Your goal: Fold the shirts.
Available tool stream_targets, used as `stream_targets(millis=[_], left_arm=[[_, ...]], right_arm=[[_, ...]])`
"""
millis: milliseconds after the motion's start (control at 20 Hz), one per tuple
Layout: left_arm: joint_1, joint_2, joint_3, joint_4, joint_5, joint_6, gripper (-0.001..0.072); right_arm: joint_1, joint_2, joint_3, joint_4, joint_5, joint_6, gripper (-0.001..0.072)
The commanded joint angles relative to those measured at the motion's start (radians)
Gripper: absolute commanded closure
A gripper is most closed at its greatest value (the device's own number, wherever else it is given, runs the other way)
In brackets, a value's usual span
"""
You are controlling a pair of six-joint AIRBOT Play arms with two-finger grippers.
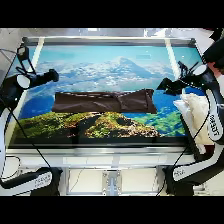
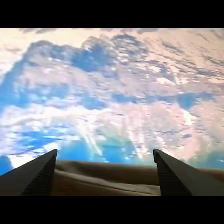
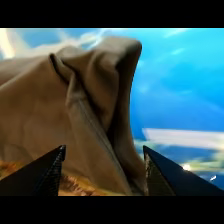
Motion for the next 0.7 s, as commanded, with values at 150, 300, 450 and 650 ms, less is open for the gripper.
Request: stream_targets(millis=[150,300,450,650], left_arm=[[-0.195,-0.101,0.201,0.055,-0.134,0.01,0.0004],[-0.267,-0.175,0.24,0.054,-0.178,0.01,0.0003],[-0.338,-0.241,0.24,0.054,-0.178,0.01,0.0004],[-0.406,-0.313,0.24,0.054,-0.177,0.01,0.0004]], right_arm=[[-0.086,-0.169,0.005,0.19,0.098,-0.156,0.0137],[-0.082,-0.217,0.005,0.235,0.051,-0.187,0.0137],[-0.06,-0.253,0.005,0.262,0.014,-0.199,0.0137],[0.002,-0.288,0.005,0.278,0.002,-0.2,0.0139]])
